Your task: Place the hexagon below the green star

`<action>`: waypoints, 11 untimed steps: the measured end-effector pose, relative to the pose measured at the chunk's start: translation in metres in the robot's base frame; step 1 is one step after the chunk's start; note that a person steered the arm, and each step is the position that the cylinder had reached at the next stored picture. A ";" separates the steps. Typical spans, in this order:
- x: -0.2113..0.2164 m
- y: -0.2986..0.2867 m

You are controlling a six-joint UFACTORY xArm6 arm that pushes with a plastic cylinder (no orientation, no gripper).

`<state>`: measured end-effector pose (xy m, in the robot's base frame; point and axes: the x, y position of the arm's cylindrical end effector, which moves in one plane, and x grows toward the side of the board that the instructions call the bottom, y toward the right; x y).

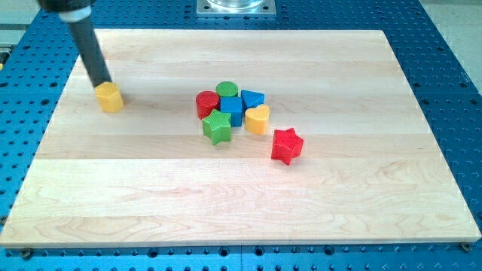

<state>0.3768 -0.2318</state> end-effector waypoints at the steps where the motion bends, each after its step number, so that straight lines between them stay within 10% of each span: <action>1: 0.029 0.014; 2: 0.095 0.058; 4: -0.002 -0.002; 6: 0.073 0.088; 7: 0.074 0.035; 11: 0.190 0.274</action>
